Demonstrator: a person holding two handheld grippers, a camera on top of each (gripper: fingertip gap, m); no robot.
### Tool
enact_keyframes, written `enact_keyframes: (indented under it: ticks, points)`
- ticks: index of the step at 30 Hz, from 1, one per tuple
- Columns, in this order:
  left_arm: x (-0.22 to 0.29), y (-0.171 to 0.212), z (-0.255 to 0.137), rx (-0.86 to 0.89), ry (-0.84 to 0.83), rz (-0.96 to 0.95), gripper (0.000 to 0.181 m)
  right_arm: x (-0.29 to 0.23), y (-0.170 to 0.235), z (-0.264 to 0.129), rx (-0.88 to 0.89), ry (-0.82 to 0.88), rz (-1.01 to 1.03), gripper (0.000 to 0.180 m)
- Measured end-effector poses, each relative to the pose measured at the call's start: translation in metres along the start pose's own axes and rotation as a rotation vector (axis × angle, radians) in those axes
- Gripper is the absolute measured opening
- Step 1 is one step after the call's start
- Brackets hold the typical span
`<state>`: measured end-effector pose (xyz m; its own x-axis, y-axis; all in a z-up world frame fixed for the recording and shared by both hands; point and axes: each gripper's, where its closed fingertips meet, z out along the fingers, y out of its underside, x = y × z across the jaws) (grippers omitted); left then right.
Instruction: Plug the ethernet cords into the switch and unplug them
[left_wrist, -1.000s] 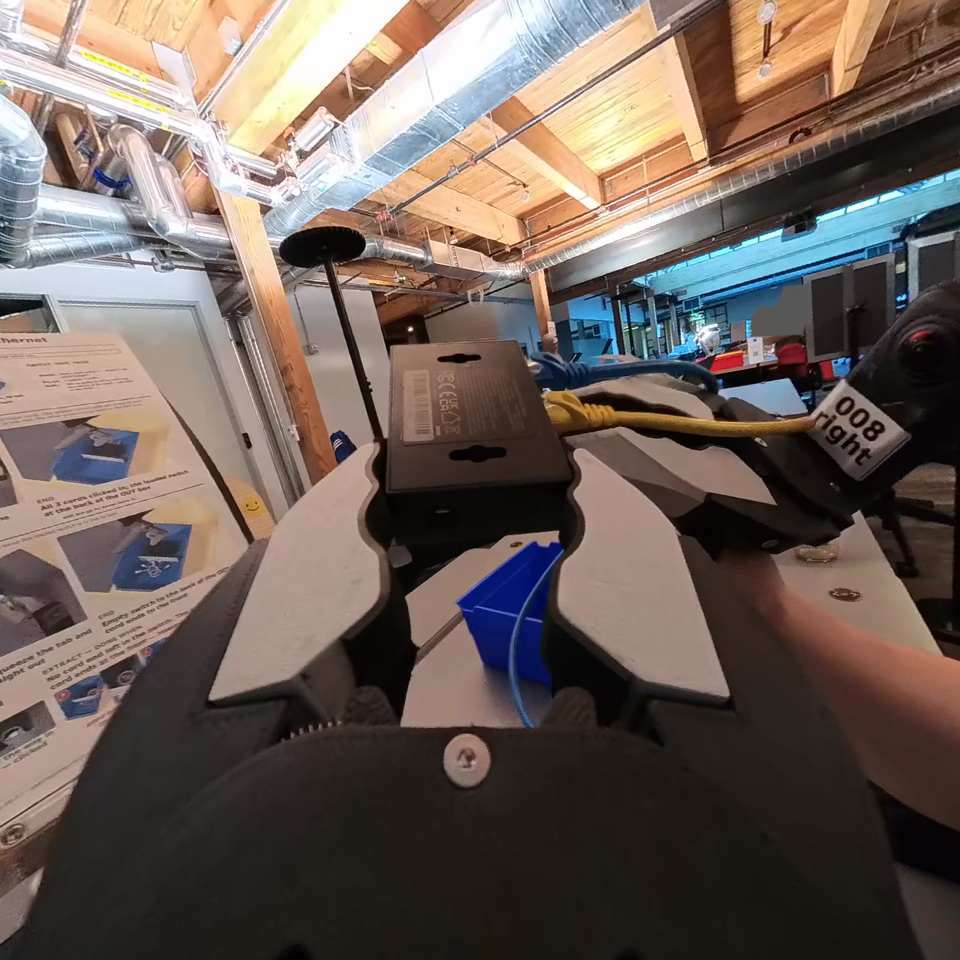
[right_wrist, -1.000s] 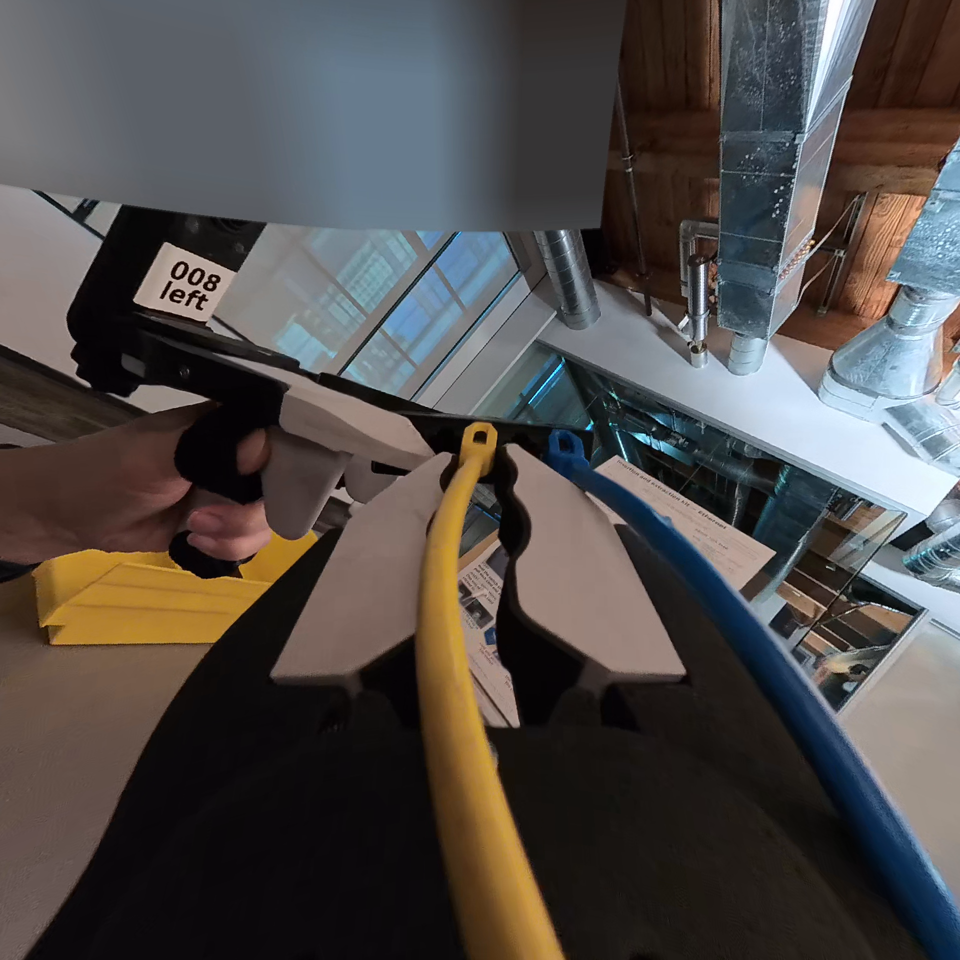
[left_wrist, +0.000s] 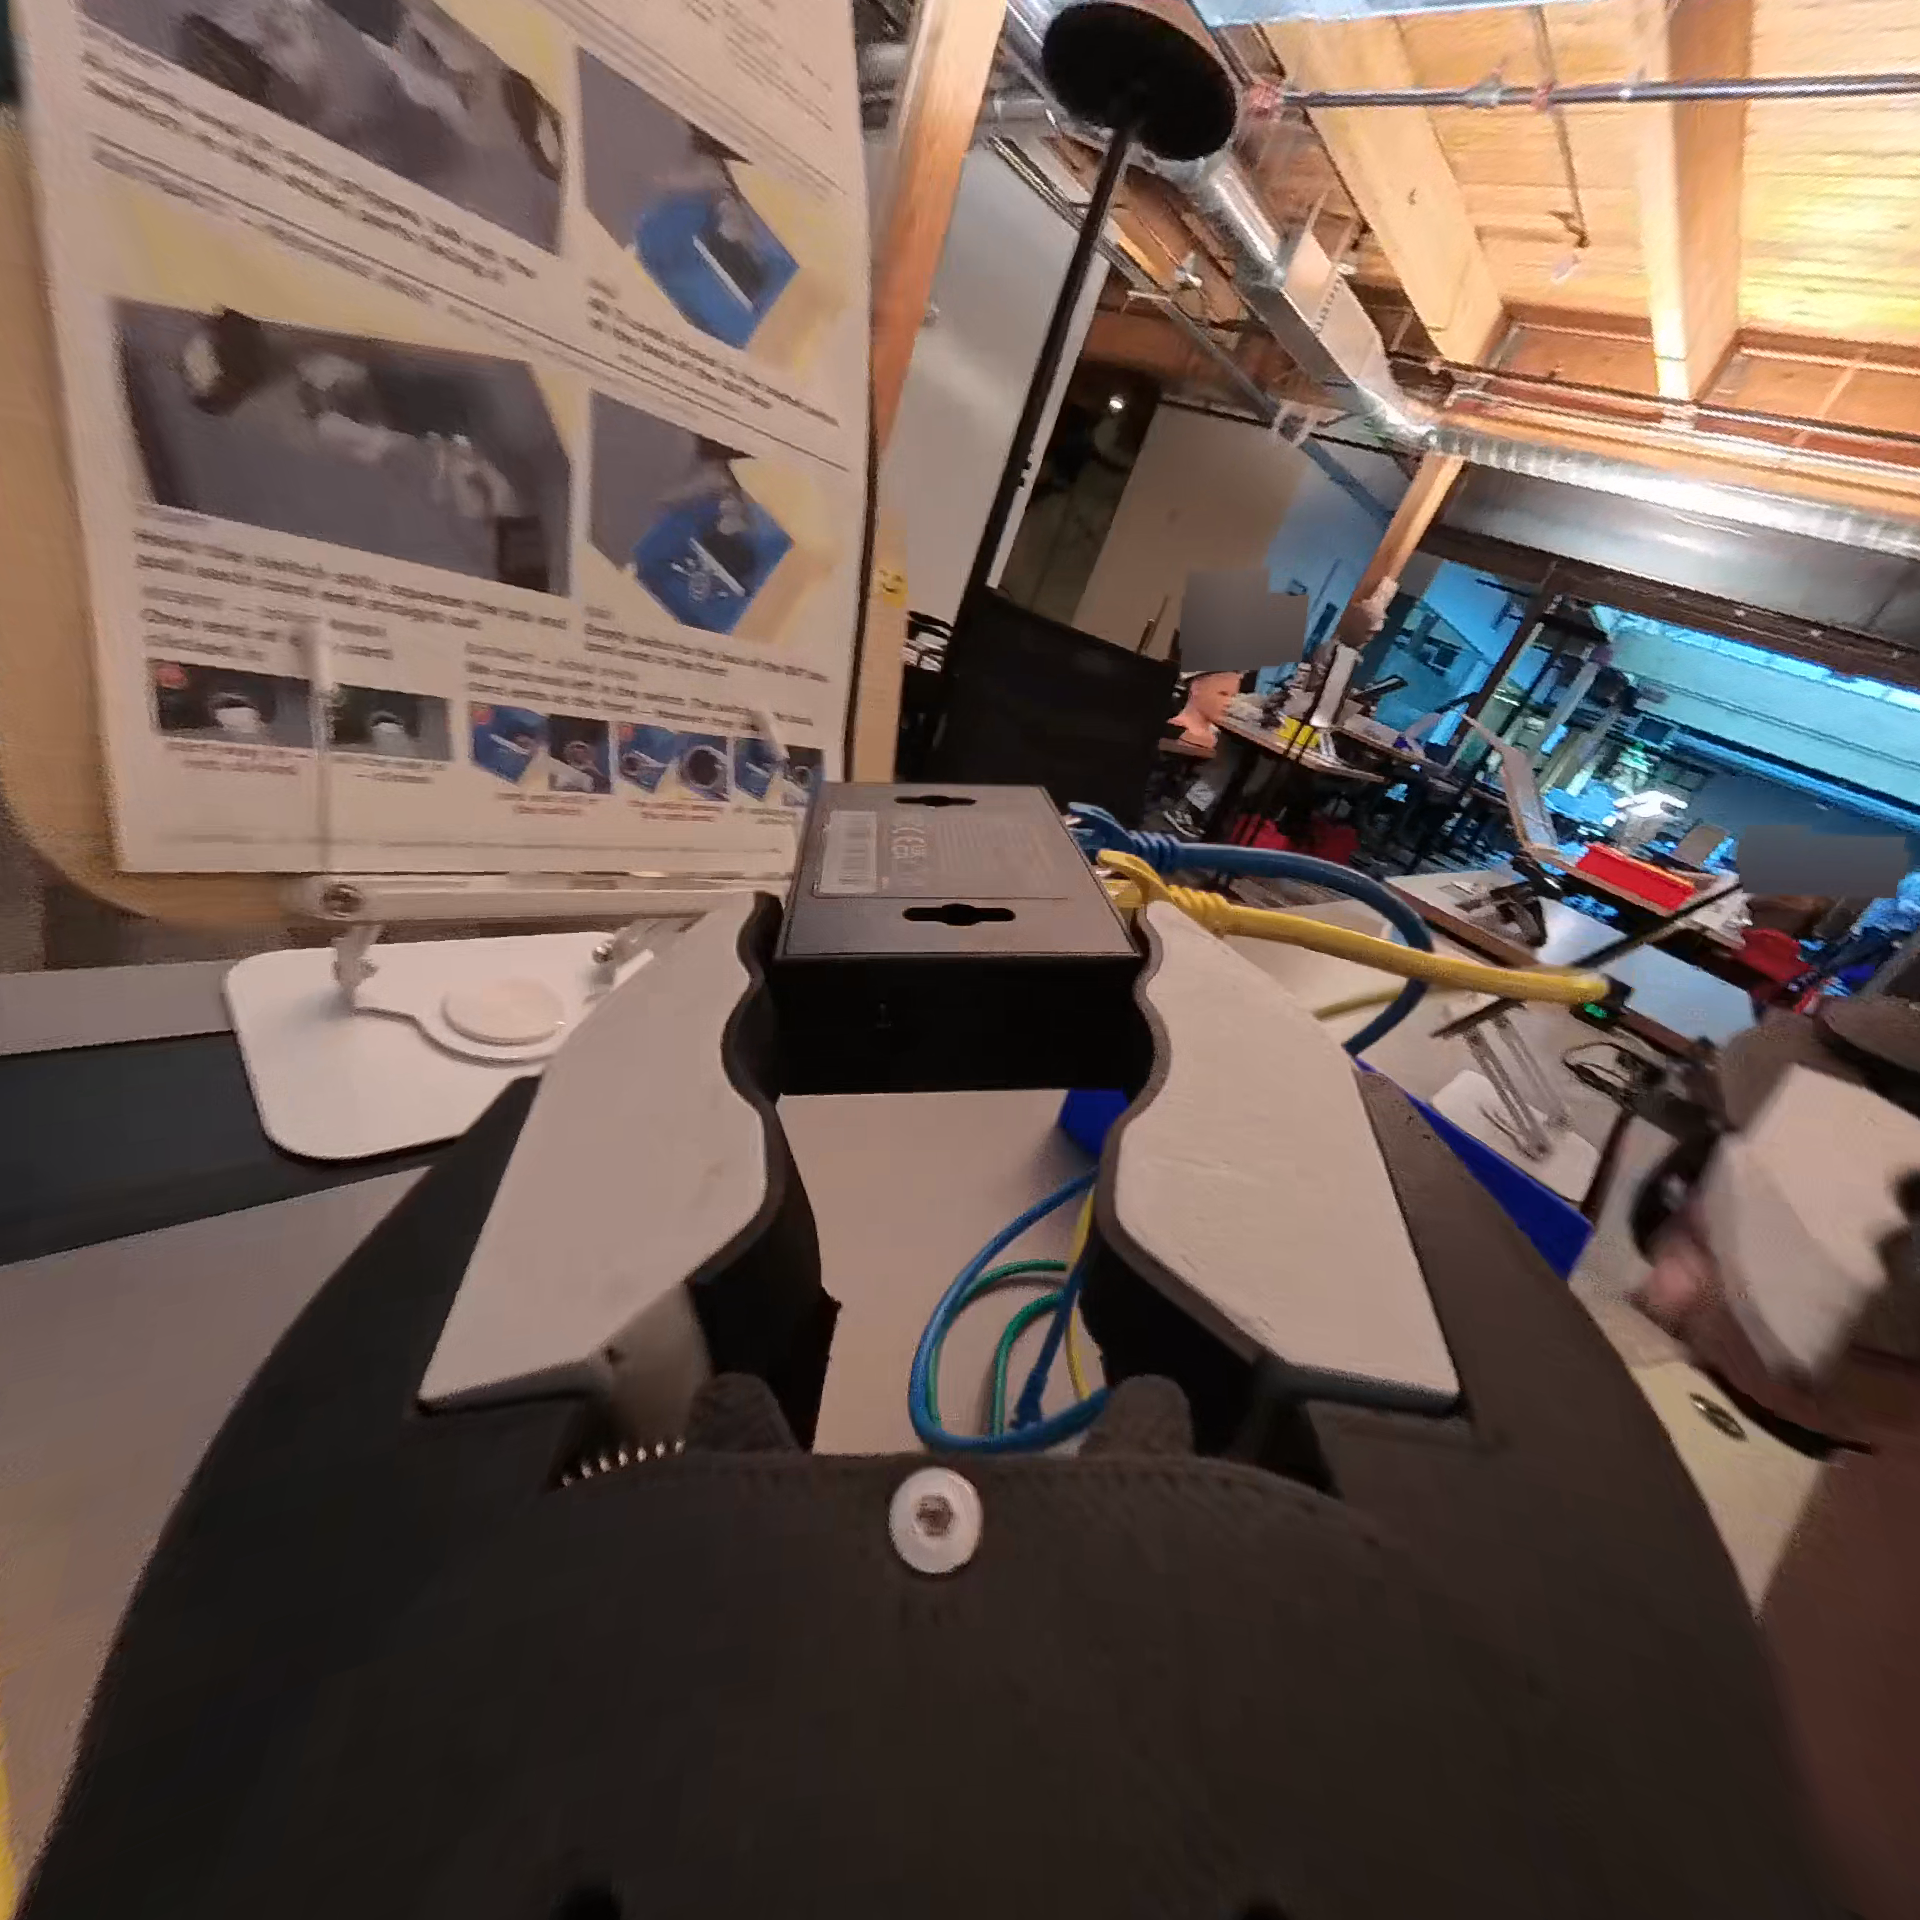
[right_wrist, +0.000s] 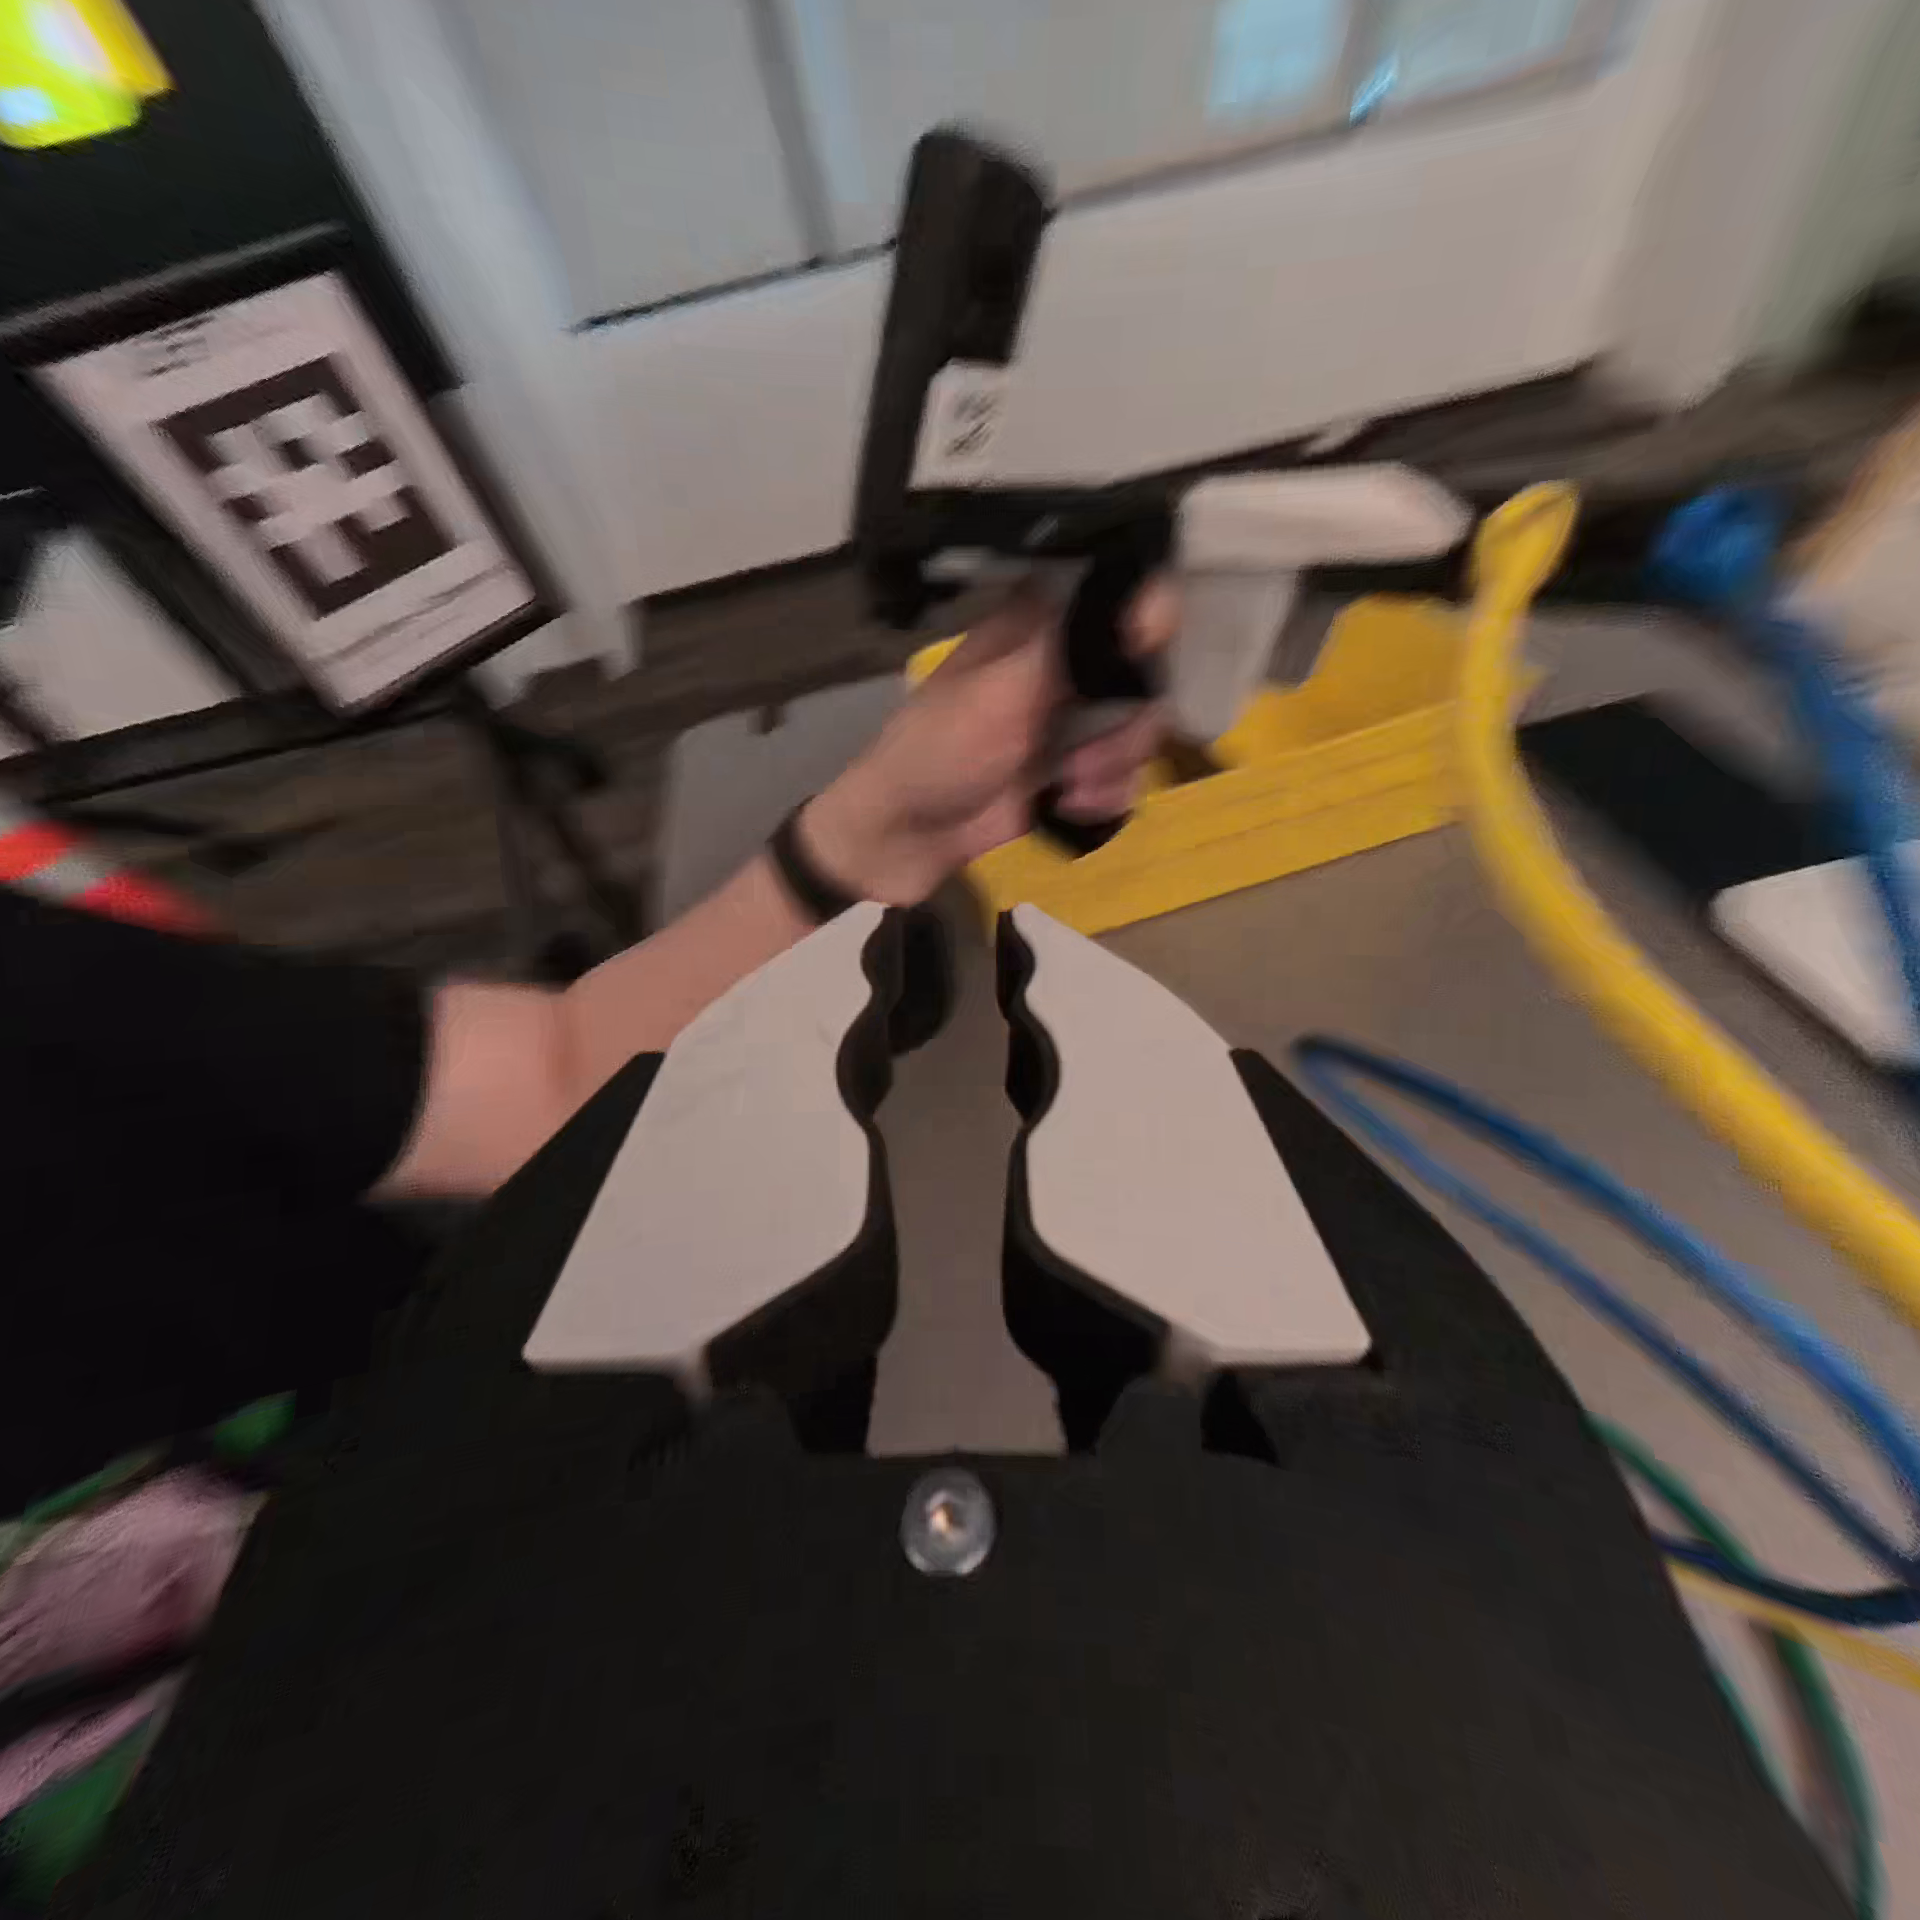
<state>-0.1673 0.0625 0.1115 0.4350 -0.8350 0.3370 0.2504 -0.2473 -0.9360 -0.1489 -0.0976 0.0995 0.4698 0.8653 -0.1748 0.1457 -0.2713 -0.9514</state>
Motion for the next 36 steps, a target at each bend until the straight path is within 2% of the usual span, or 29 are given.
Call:
enact_keyframes:
  ticks: [2,3,6,9,12,15,19,22,27,31,33,36]
  points:
    - [-0.003,-0.008,-0.011,-0.017,-0.025,0.043,0.062,-0.026,0.016,-0.006,-0.144,-0.121,-0.022,0.020]
    - [-0.005,-0.009,-0.016,-0.048,-0.053,0.077,0.062,-0.031,0.020,-0.011,-0.179,-0.113,-0.077,0.020]
    - [-0.020,-0.019,-0.032,-0.070,-0.220,0.186,0.062,-0.023,0.016,-0.031,-0.179,0.065,-0.299,0.025]
    - [-0.033,-0.011,-0.031,-0.117,-0.341,0.225,0.061,0.000,0.020,-0.051,-0.208,0.238,-0.466,0.026]
    - [-0.045,0.006,-0.017,-0.146,-0.405,0.239,0.062,0.030,0.048,-0.060,-0.357,0.295,-0.428,0.027]
    - [-0.046,0.015,-0.007,-0.140,-0.375,0.197,0.061,0.060,0.084,-0.055,-0.512,0.281,-0.379,0.027]
    - [-0.034,-0.018,-0.024,0.013,-0.341,0.193,0.061,0.077,0.112,-0.062,-0.689,0.286,-0.299,0.027]
    - [-0.015,-0.061,-0.058,0.180,-0.341,0.234,0.061,0.063,0.093,-0.075,-0.591,0.274,-0.376,0.027]
    - [0.020,-0.124,-0.137,0.468,-0.334,0.255,0.061,0.045,0.040,-0.118,-0.253,0.317,-0.534,0.027]
    - [0.024,-0.150,-0.198,0.643,-0.294,0.181,0.061,0.063,0.015,-0.157,-0.057,0.425,-0.460,0.026]
    - [0.017,-0.152,-0.210,0.651,-0.262,0.131,0.061,0.083,0.015,-0.167,-0.024,0.489,-0.377,0.026]
    - [0.004,-0.151,-0.213,0.663,-0.223,0.066,0.061,0.127,0.032,-0.168,-0.119,0.636,-0.263,0.026]
